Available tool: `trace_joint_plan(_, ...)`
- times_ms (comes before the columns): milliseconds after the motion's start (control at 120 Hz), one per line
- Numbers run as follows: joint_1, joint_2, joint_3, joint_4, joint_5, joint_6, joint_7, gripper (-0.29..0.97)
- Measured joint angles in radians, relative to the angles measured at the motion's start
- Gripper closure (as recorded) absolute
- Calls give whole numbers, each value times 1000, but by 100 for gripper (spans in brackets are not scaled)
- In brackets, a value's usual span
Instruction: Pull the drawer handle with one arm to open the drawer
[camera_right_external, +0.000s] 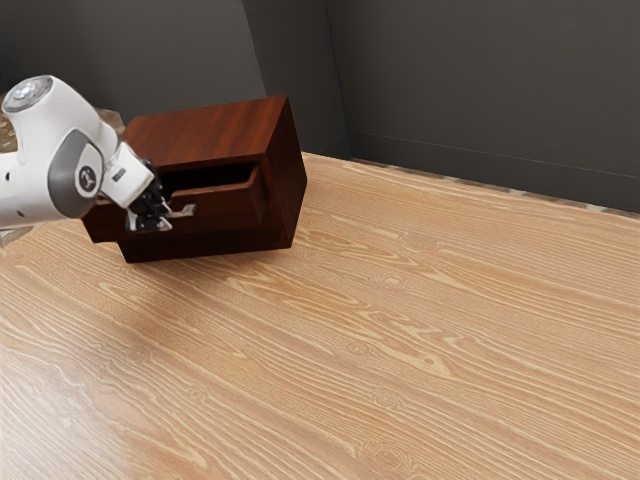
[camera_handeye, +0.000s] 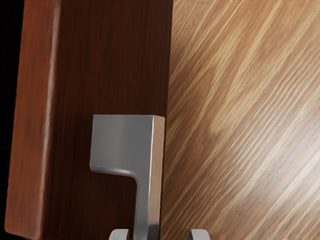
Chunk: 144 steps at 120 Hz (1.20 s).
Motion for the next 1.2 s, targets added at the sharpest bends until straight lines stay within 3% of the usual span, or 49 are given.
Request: trace_joint_plan(1200,2,-217,4,-229,52,-45,8,63)
